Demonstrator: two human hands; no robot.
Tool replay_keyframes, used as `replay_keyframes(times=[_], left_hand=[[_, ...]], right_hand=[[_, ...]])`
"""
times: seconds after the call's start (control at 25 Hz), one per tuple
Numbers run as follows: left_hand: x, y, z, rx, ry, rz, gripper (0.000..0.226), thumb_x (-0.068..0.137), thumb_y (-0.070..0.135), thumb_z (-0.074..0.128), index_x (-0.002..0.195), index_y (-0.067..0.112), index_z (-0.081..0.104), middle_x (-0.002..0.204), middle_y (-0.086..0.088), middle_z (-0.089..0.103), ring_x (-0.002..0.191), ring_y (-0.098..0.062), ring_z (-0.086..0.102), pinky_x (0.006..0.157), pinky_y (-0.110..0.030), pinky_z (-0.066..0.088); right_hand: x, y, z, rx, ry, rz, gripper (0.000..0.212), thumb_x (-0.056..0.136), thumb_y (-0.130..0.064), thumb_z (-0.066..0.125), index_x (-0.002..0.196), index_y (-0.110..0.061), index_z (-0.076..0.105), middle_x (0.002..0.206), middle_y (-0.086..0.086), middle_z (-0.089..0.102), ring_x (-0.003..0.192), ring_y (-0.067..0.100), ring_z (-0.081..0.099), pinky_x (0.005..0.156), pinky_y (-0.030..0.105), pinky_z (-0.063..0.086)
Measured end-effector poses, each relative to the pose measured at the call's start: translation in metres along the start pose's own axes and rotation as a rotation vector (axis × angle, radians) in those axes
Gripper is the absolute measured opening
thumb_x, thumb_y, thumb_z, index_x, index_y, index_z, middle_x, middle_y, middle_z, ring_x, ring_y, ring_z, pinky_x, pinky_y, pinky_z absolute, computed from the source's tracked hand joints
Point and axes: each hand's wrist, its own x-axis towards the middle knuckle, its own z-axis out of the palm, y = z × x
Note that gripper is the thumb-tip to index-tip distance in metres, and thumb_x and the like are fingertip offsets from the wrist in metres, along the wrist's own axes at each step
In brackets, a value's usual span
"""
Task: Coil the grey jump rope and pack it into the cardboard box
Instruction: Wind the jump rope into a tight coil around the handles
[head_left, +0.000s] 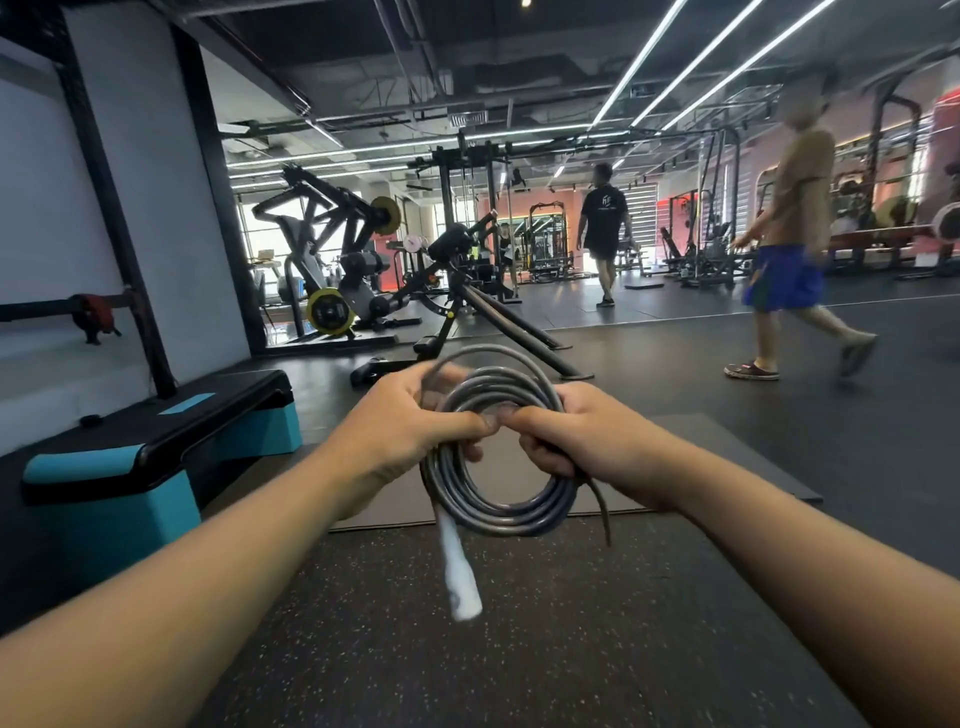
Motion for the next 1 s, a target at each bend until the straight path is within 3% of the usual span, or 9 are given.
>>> replay_keyframes(times=[0.12, 0.24, 0.28, 0.36, 0.6, 0.68, 0.76, 0.88, 1.0], left_hand=[[-0.005, 0.001, 0.0, -0.163, -0.245, -0.215, 0.02, 0.086, 0.011, 0.073, 0.102, -0.001, 0.069, 0.068, -0.009, 0.066, 0.065, -0.025, 0.069, 0.079, -0.044, 0.061], [-0.011, -0.004, 0.011, -0.306, -0.262, -0.193, 0.017, 0.092, 0.021, 0.067, 0.088, 0.006, 0.061, 0.059, 0.001, 0.039, 0.048, -0.012, 0.045, 0.061, -0.036, 0.059], [-0.012, -0.007, 0.013, -0.29, -0.233, -0.17, 0.021, 0.092, 0.026, 0.067, 0.086, 0.008, 0.057, 0.058, 0.002, 0.035, 0.046, -0.011, 0.038, 0.055, -0.033, 0.056], [-0.012, -0.013, 0.013, -0.295, -0.164, -0.132, 0.026, 0.089, 0.032, 0.068, 0.085, 0.01, 0.053, 0.057, 0.004, 0.032, 0.046, -0.01, 0.033, 0.05, -0.031, 0.051], [-0.005, -0.019, 0.021, -0.825, 0.224, -0.033, 0.026, 0.094, 0.035, 0.062, 0.082, 0.014, 0.053, 0.05, 0.009, 0.032, 0.04, -0.007, 0.032, 0.048, -0.028, 0.048], [-0.003, -0.017, 0.033, -0.912, 0.321, -0.042, 0.025, 0.096, 0.035, 0.061, 0.083, 0.015, 0.052, 0.051, 0.008, 0.033, 0.04, -0.007, 0.033, 0.049, -0.028, 0.049], [-0.001, -0.018, 0.044, -0.941, 0.436, -0.054, 0.025, 0.097, 0.036, 0.06, 0.088, 0.014, 0.051, 0.054, 0.008, 0.035, 0.042, -0.007, 0.034, 0.049, -0.028, 0.05], [-0.002, -0.023, 0.05, -0.92, 0.594, -0.044, 0.027, 0.098, 0.036, 0.058, 0.09, 0.012, 0.05, 0.06, 0.006, 0.036, 0.046, -0.008, 0.036, 0.05, -0.028, 0.05], [-0.007, -0.03, 0.05, -0.9, 0.659, -0.073, 0.028, 0.099, 0.037, 0.057, 0.09, 0.011, 0.051, 0.063, 0.004, 0.036, 0.048, -0.009, 0.037, 0.056, -0.033, 0.051]], right_hand=[[0.0, -0.005, -0.01, -0.117, -0.088, 0.039, 0.05, 0.102, -0.031, 0.057, 0.054, -0.019, 0.051, 0.046, -0.001, 0.047, 0.047, 0.017, 0.036, 0.051, 0.033, 0.03], [-0.006, -0.008, -0.017, -0.151, -0.12, 0.052, 0.031, 0.099, -0.036, 0.063, 0.074, -0.019, 0.07, 0.063, 0.003, 0.066, 0.056, 0.014, 0.051, 0.052, 0.027, 0.036], [-0.008, -0.007, -0.021, -0.129, -0.12, 0.061, 0.028, 0.097, -0.039, 0.066, 0.085, -0.014, 0.072, 0.07, 0.006, 0.067, 0.06, 0.014, 0.051, 0.053, 0.026, 0.035], [-0.012, -0.001, -0.034, -0.051, -0.088, 0.087, 0.042, 0.094, -0.049, 0.066, 0.093, -0.007, 0.07, 0.074, 0.01, 0.053, 0.061, 0.016, 0.041, 0.053, 0.028, 0.03], [-0.013, 0.027, -0.032, 0.227, 0.122, 0.119, 0.059, 0.085, -0.069, 0.063, 0.096, -0.012, 0.072, 0.076, 0.002, 0.05, 0.06, 0.012, 0.032, 0.055, 0.031, 0.023], [-0.009, 0.028, -0.009, 0.315, 0.115, 0.114, 0.063, 0.079, -0.069, 0.067, 0.103, -0.01, 0.067, 0.077, -0.005, 0.056, 0.063, 0.011, 0.036, 0.055, 0.029, 0.025], [-0.005, 0.025, 0.014, 0.39, 0.097, 0.099, 0.065, 0.084, -0.058, 0.07, 0.116, -0.003, 0.06, 0.082, 0.0, 0.057, 0.063, 0.011, 0.041, 0.054, 0.028, 0.03], [-0.001, 0.019, 0.035, 0.411, 0.153, 0.13, 0.045, 0.097, -0.038, 0.066, 0.12, -0.001, 0.055, 0.091, 0.015, 0.057, 0.06, 0.019, 0.049, 0.051, 0.032, 0.035], [-0.002, 0.013, 0.043, 0.476, 0.078, 0.222, 0.024, 0.103, -0.035, 0.057, 0.118, -0.017, 0.052, 0.101, 0.01, 0.075, 0.062, 0.034, 0.065, 0.047, 0.035, 0.05]])
